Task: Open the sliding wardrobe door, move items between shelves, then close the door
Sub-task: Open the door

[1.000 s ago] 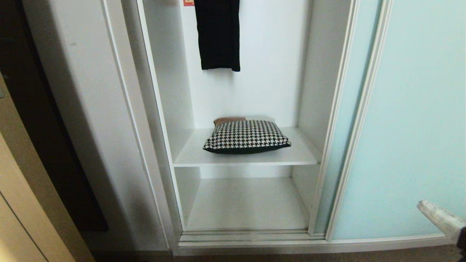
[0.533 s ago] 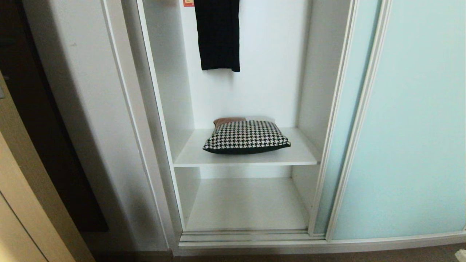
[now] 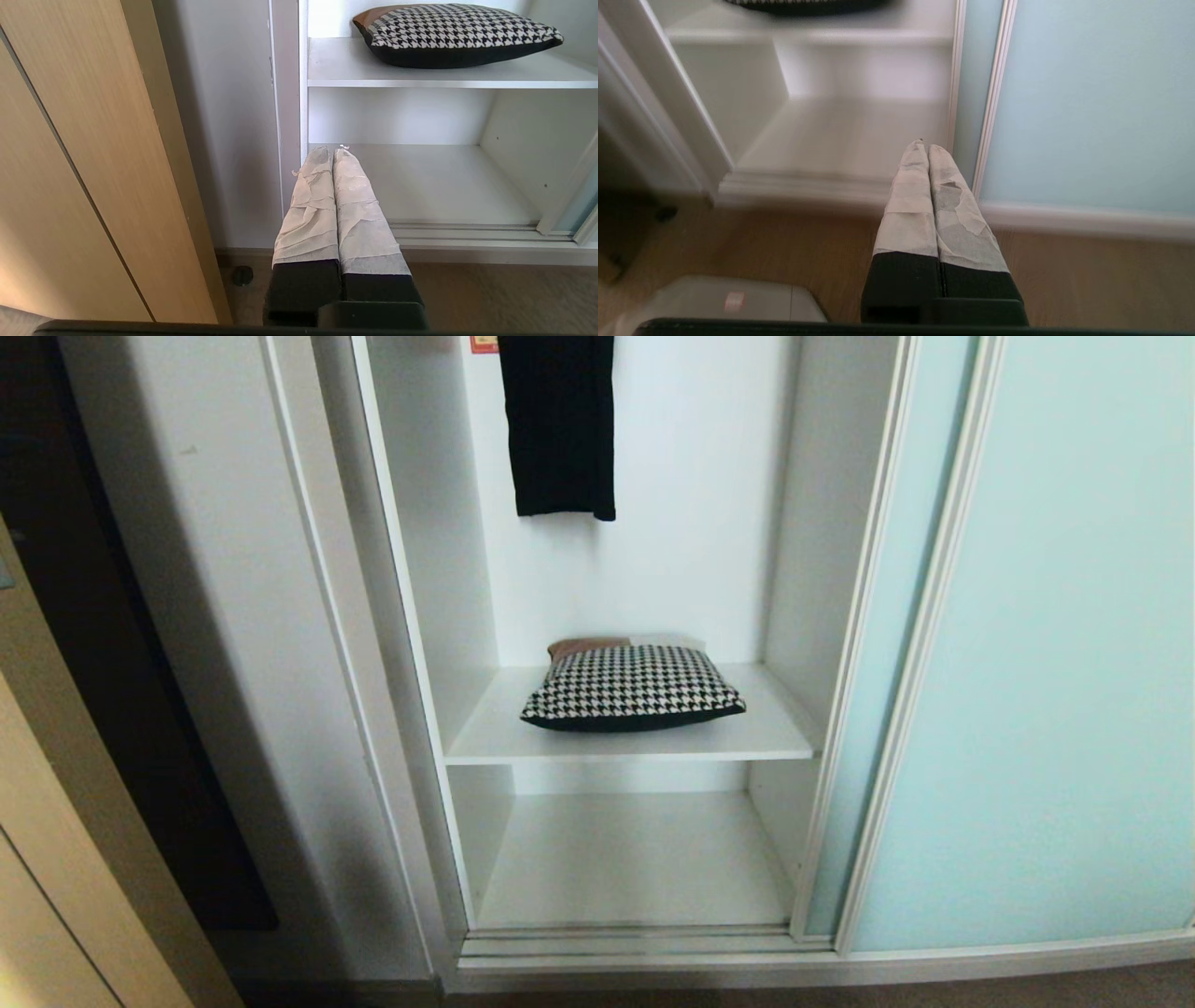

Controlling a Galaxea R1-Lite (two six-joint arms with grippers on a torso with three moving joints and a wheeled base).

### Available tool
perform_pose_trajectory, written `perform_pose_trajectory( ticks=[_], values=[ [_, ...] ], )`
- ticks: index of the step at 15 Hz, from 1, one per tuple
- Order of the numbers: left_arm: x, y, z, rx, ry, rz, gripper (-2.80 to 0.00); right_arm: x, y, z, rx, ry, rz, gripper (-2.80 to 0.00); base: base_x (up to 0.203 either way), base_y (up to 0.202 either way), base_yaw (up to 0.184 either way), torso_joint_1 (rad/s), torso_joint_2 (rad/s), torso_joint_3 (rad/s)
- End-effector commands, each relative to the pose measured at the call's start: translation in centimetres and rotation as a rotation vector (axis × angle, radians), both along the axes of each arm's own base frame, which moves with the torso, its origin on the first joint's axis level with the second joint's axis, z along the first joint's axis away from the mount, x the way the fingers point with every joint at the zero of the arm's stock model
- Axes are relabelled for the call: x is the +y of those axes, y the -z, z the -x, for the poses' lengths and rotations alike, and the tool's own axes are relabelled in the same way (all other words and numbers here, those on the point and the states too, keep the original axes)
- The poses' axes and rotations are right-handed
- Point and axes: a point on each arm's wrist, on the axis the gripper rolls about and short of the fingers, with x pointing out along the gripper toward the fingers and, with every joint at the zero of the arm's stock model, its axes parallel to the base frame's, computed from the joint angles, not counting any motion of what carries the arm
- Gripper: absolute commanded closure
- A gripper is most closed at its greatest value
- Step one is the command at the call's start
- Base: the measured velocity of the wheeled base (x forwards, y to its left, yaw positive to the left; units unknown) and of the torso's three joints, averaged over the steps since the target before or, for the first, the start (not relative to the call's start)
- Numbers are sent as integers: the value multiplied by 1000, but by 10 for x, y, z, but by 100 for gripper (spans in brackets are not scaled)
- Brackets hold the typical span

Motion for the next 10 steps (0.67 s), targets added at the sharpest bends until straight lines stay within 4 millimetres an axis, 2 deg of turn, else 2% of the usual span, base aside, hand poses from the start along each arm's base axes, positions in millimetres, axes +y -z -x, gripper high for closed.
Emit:
perform_pose_trajectory(
  ticks=[1, 3, 6, 10],
  values=[
    [0, 0, 0, -1, -1, 0, 0, 0, 5, 15, -83, 16, -2, 0, 0, 0, 0, 0, 0, 0],
    [0, 0, 0, 1, 0, 0, 0, 0, 7, 21, -140, 35, 6, 0, 0, 0, 0, 0, 0, 0],
    [0, 0, 0, 1, 0, 0, 0, -2, 16, 18, -112, 88, 124, 0, 0, 0, 0, 0, 0, 0],
    [0, 0, 0, 1, 0, 0, 0, -1, 14, 18, -131, 80, 117, 0, 0, 0, 0, 0, 0, 0]
  ],
)
